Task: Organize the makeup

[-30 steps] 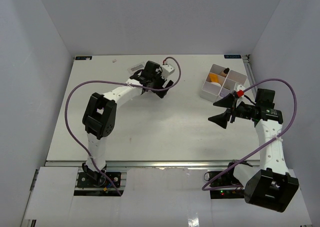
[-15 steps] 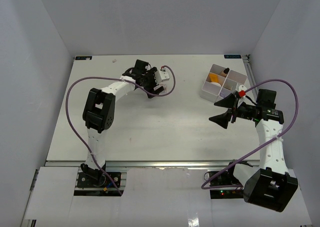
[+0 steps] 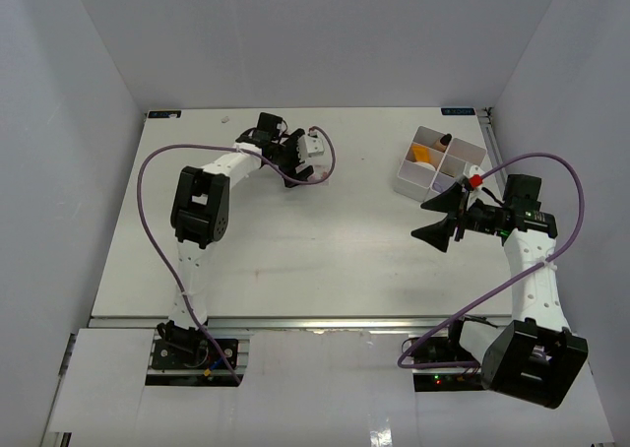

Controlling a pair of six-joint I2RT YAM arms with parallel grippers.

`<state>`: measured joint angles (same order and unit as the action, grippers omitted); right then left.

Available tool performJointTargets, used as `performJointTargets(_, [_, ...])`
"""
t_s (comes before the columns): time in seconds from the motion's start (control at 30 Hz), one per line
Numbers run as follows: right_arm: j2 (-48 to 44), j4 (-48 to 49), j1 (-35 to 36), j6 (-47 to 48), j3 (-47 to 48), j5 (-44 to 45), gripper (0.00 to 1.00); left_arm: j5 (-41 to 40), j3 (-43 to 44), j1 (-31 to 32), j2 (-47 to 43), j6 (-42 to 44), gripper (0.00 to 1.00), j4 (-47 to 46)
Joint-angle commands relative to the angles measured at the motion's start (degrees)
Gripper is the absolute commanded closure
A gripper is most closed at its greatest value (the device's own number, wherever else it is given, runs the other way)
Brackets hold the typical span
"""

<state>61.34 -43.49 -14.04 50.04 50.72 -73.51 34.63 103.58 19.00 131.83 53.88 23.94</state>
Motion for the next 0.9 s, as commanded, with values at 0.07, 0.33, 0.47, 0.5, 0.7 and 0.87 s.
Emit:
performJointTargets(0.07, [0.2,-0.2,-0.7,1.1,-0.4,-1.4,0.09,7.7,4.8,-1.0,2.7,2.3,0.02,1.5])
performJointTargets(0.33, [0.4,-0.2,-1.1,1.2,-0.4,-1.6,0.09,11.1,4.4,-1.9,4.0,0.6,0.02,2.3])
performJointTargets(0.47, [0.4,-0.2,-1.1,1.2,-0.3,-1.6,0.09,12.3,3.4,-1.9,3.8,-1.2,0.04,2.5])
performJointTargets(0.5, [0.3,-0.2,-1.2,1.1,-0.3,-1.6,0.09,12.4,3.0,-1.9,3.7,-1.7,0.05,2.6])
performJointTargets(0.7, [-0.3,-0.2,-1.9,1.1,-0.5,-2.1,0.09,12.5,1.0,-1.9,3.8,-4.4,0.12,2.4])
performJointTargets(0.87, [-0.5,-0.2,-2.1,1.1,-0.5,-2.2,0.09,11.8,0.2,-1.9,4.2,-8.5,0.26,1.3])
